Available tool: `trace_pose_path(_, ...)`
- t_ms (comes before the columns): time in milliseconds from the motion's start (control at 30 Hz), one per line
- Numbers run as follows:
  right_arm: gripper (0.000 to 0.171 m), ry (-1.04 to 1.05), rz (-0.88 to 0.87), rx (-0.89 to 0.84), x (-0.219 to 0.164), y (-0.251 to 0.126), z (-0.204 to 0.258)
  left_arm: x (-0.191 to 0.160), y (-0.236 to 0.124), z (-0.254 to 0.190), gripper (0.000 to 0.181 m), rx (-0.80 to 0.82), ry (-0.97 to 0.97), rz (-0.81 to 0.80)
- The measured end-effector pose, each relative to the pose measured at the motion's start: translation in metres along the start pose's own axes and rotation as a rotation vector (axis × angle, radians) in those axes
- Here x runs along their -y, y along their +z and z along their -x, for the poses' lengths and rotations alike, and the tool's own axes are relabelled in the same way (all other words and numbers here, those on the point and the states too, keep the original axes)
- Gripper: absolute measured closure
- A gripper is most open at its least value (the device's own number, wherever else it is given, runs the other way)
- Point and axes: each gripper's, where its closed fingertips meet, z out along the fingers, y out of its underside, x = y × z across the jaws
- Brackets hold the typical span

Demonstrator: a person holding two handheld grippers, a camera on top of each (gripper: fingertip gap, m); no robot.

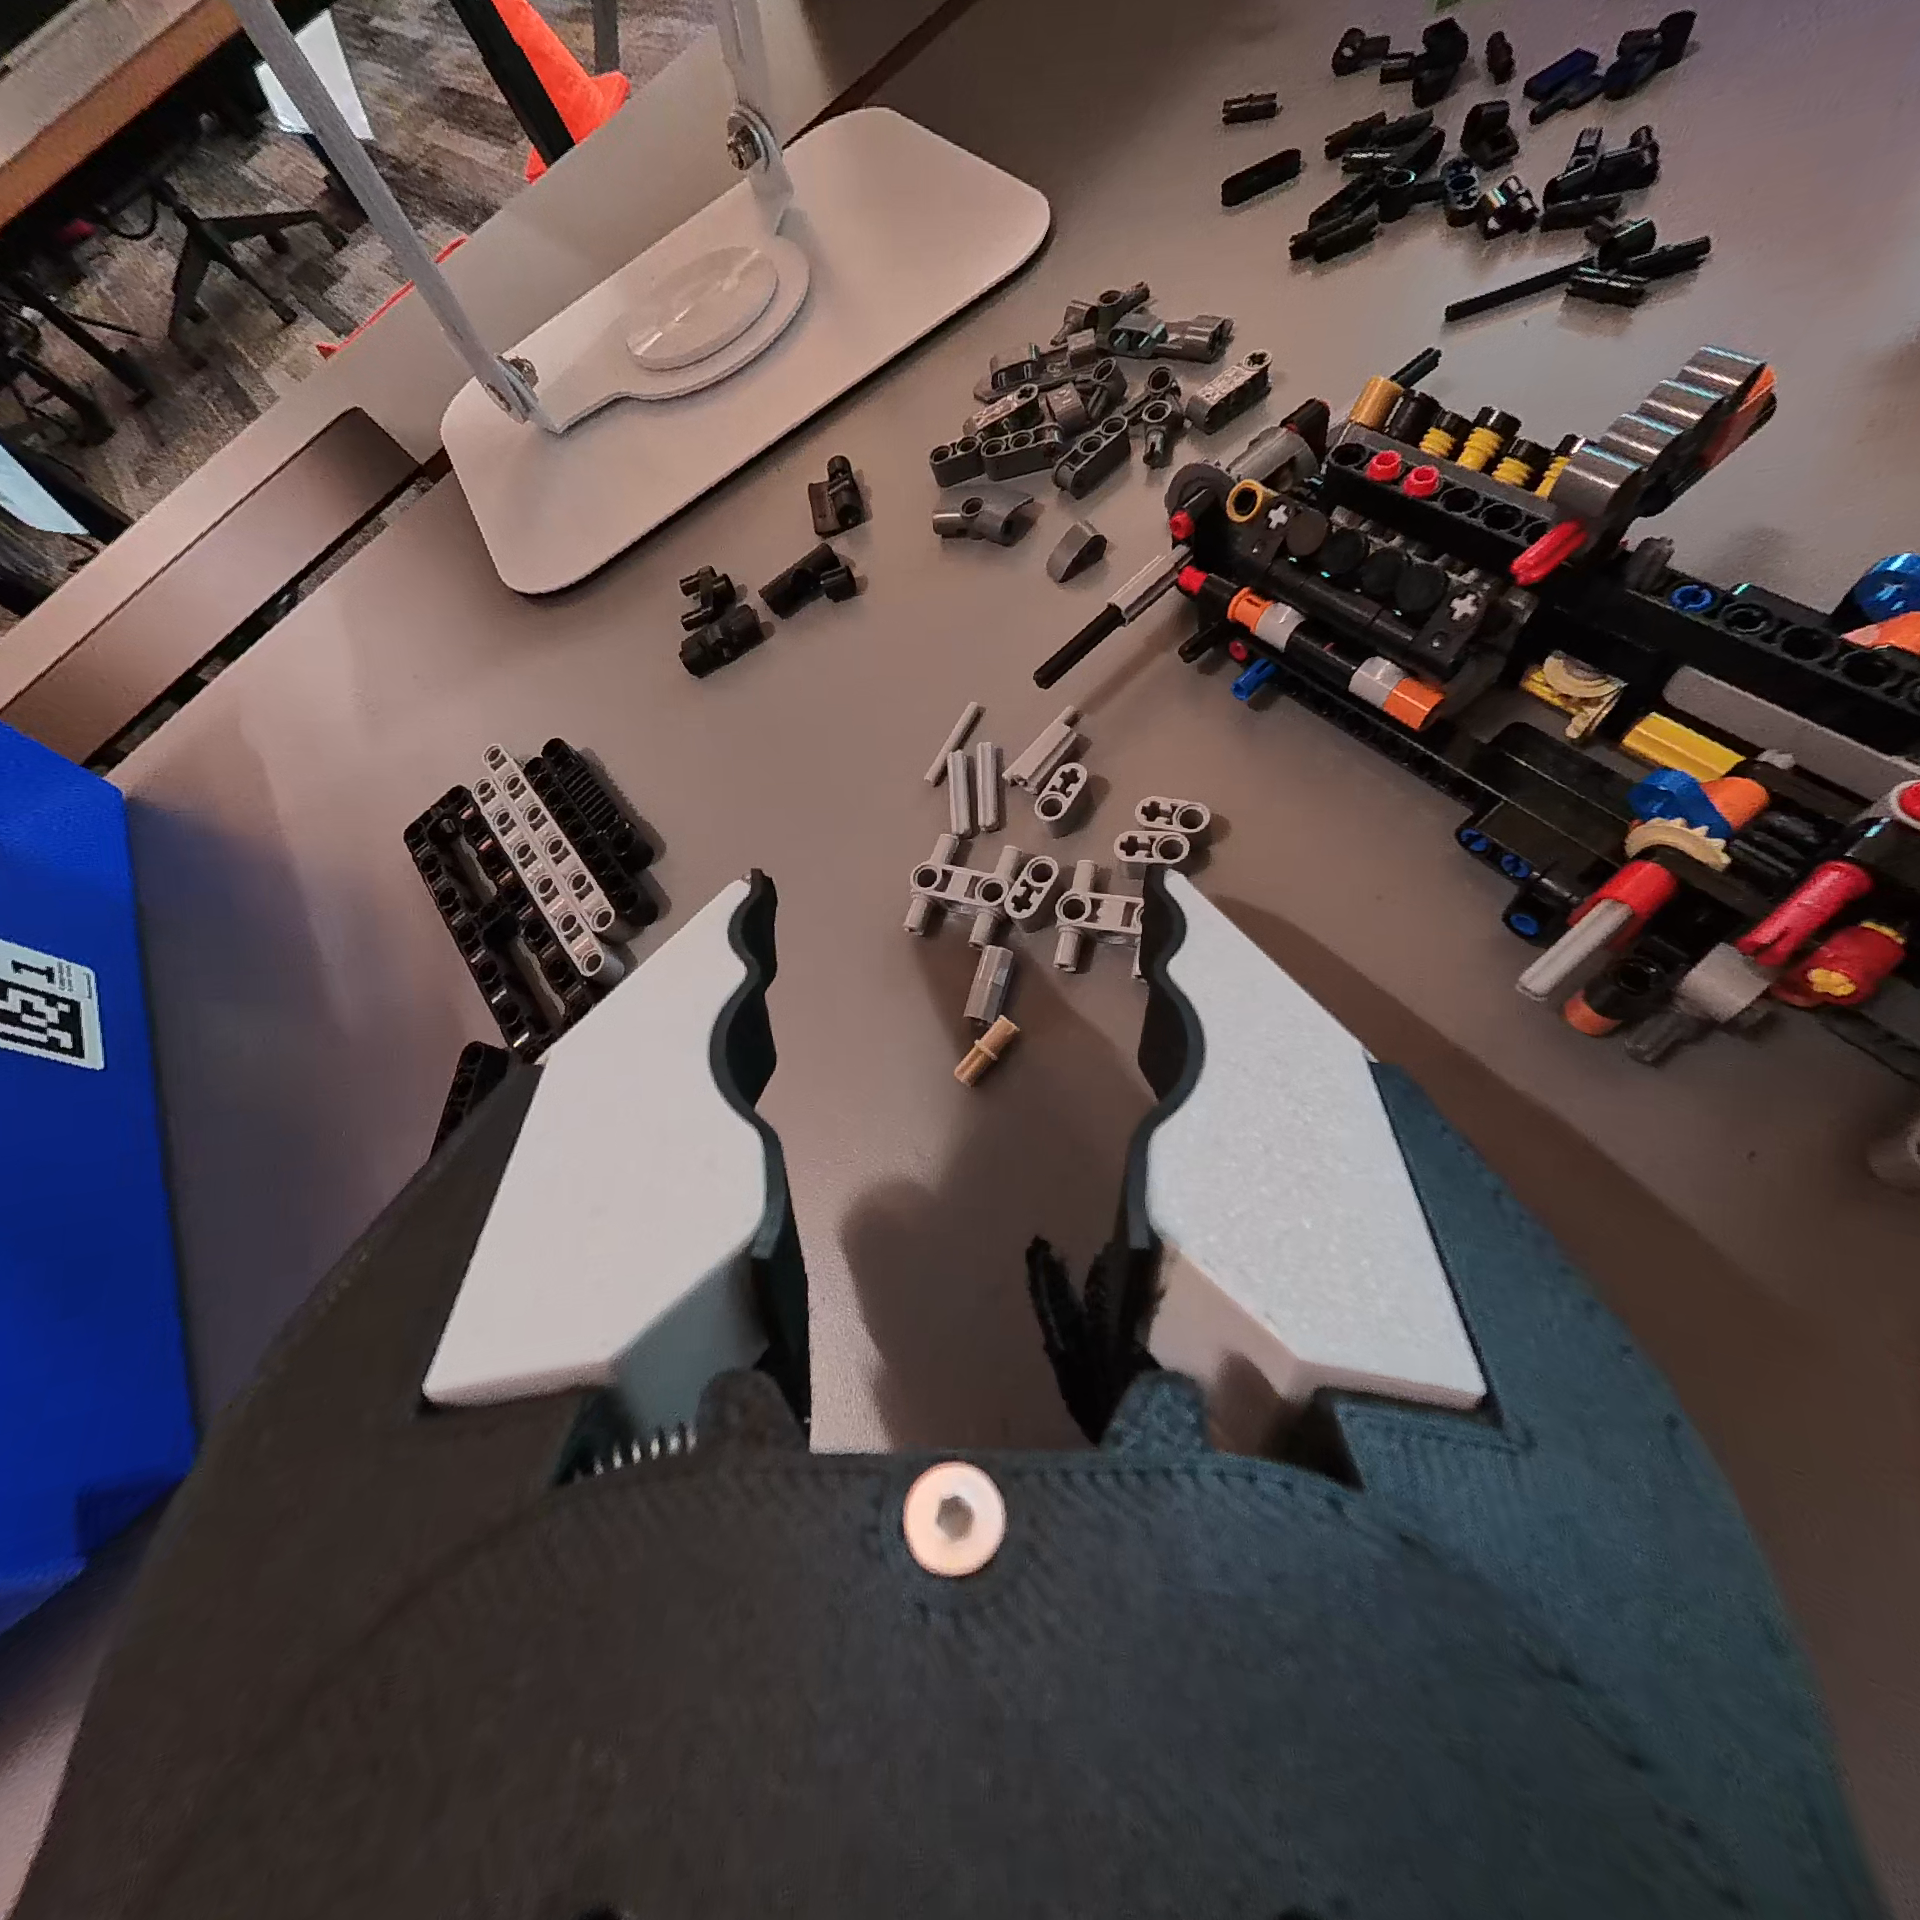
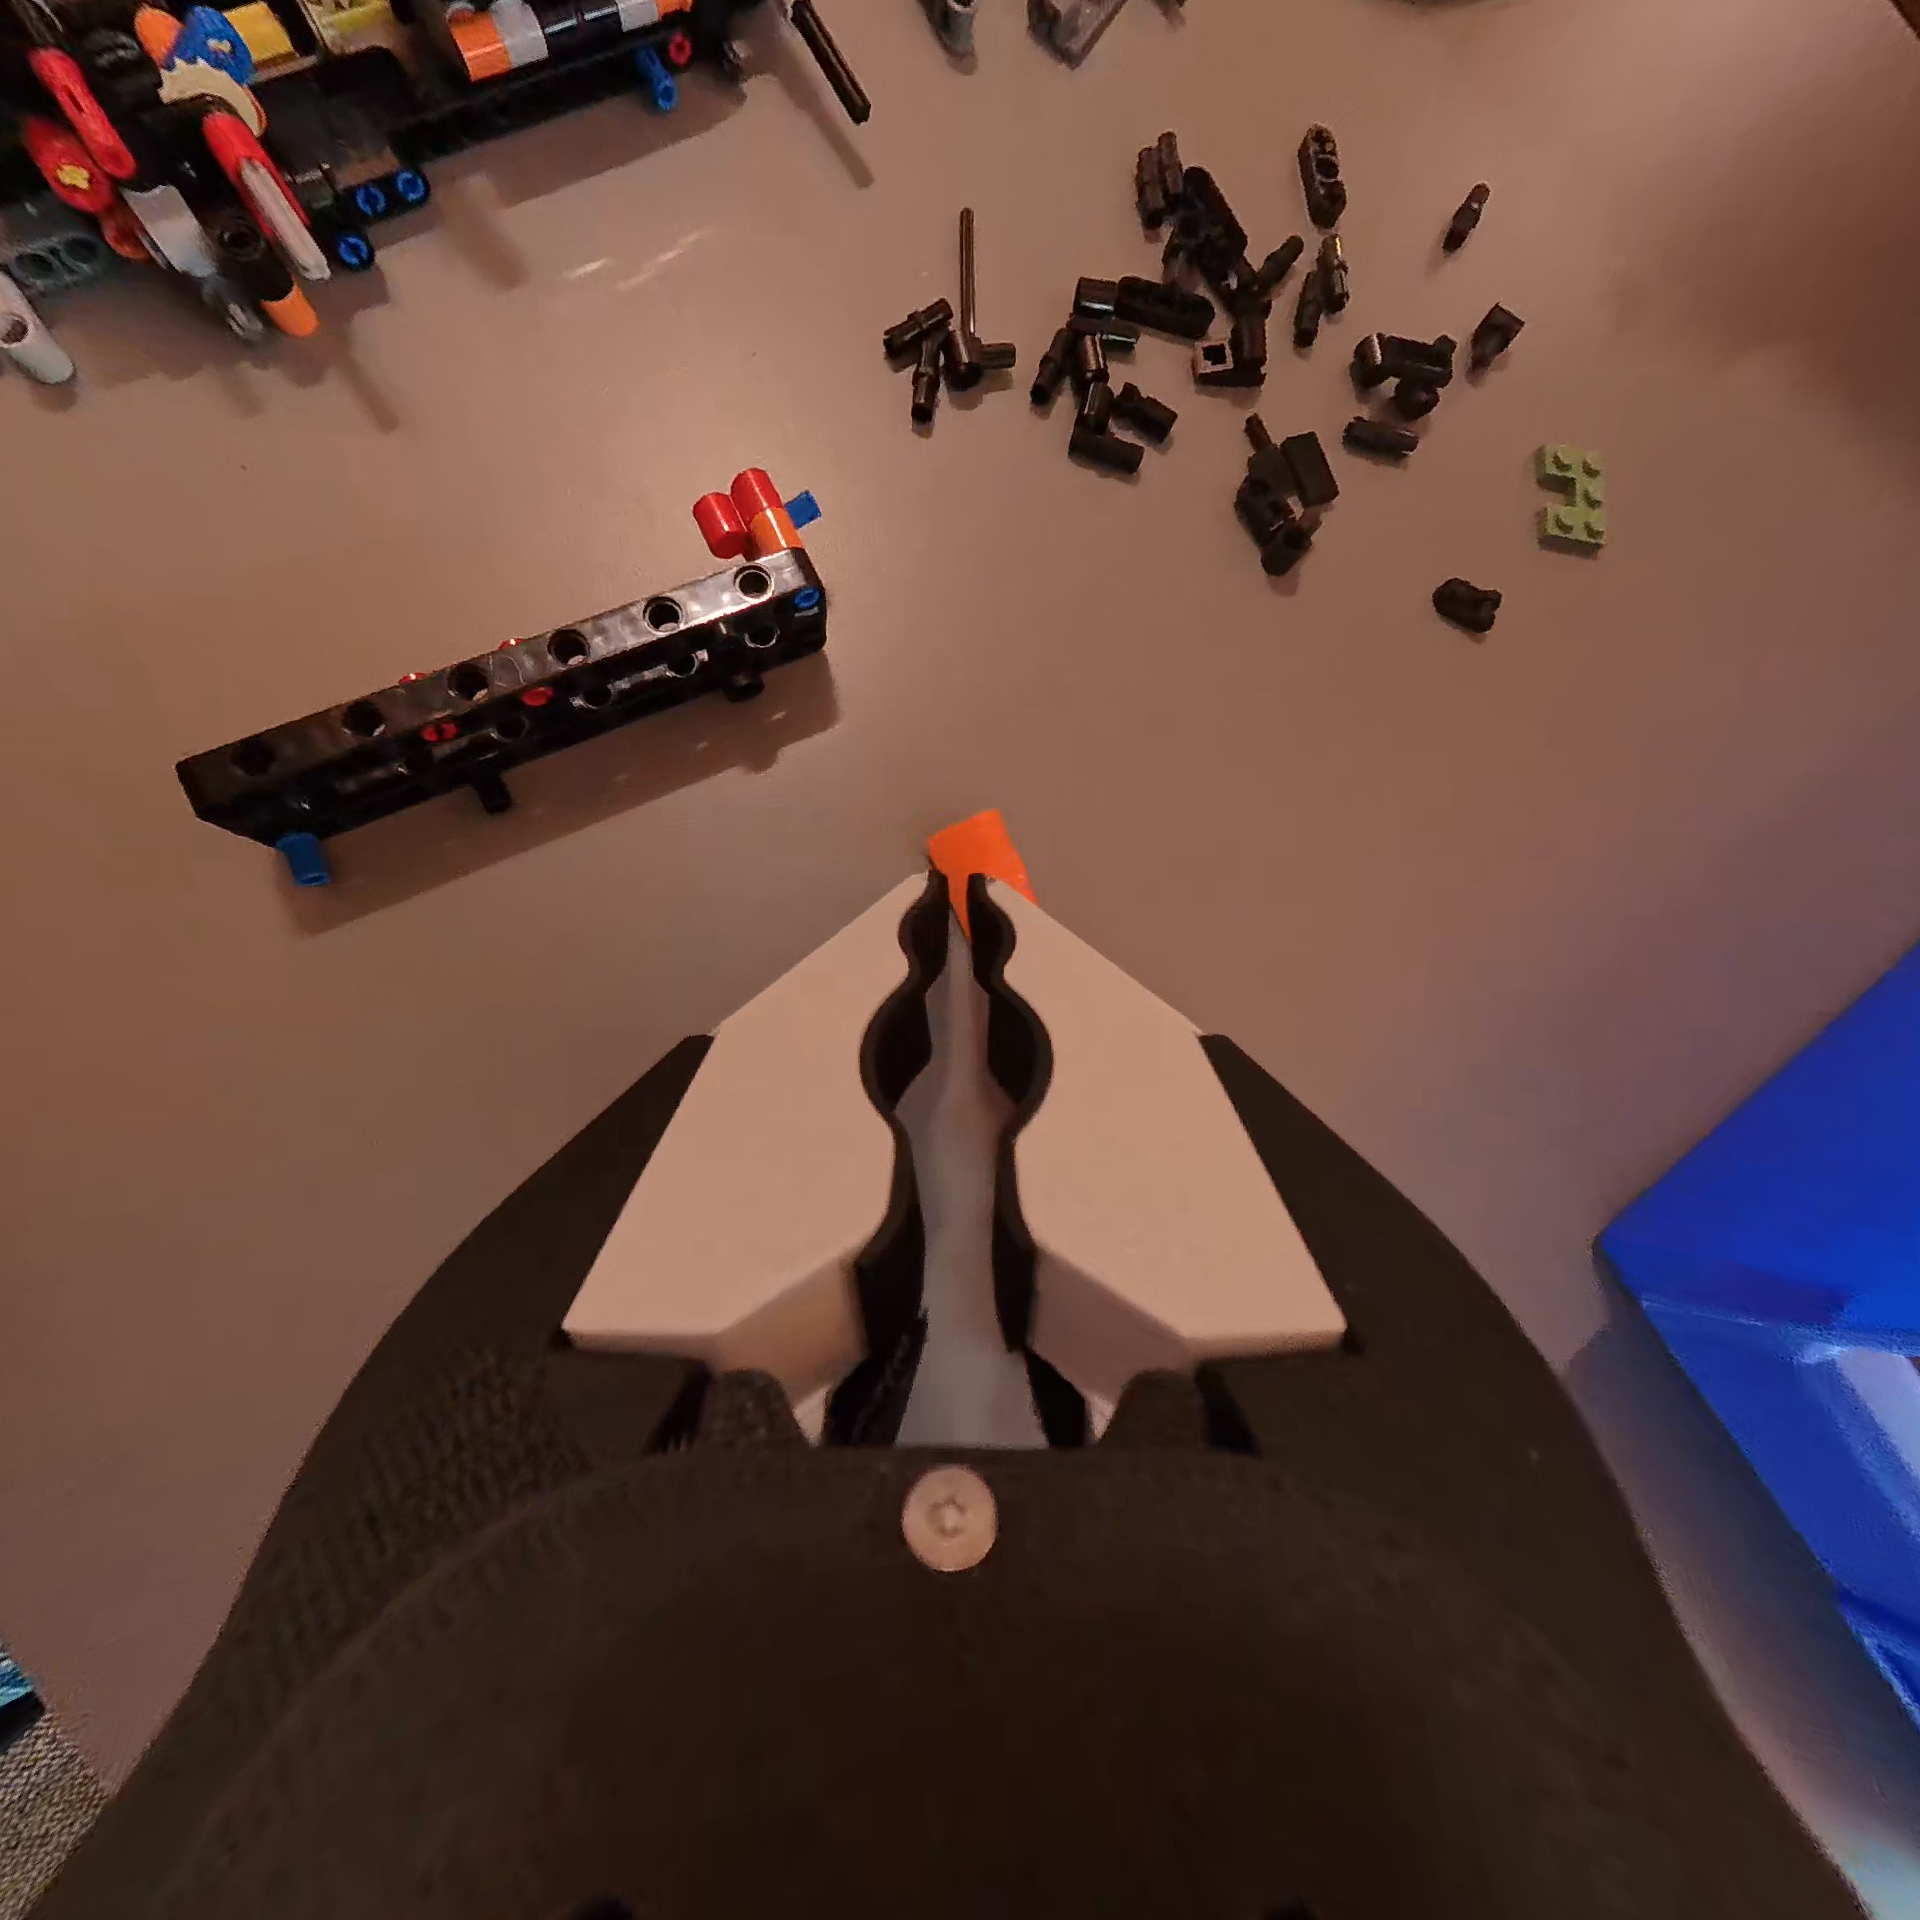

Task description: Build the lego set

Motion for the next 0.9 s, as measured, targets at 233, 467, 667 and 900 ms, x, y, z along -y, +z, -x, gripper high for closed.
trace_pose_path(233,0.163,0.013,-0.022,-0.014,0.005,-0.006,-0.004,0.000,0.000,0.000,0.111,-0.001,0.000,-0.002)
trace_pose_path(467,0.156,0.040,-0.041,-0.040,0.006,-0.023,-0.011,0.000,0.000,0.000,0.112,0.000,-0.005,-0.004)
trace_pose_path(667,0.155,0.056,-0.059,-0.060,0.008,-0.033,-0.013,0.001,-0.001,0.005,0.108,0.012,-0.030,-0.010)
trace_pose_path(900,0.154,0.060,-0.059,-0.095,0.010,-0.047,-0.011,0.003,-0.003,0.006,0.105,0.023,-0.027,-0.025)
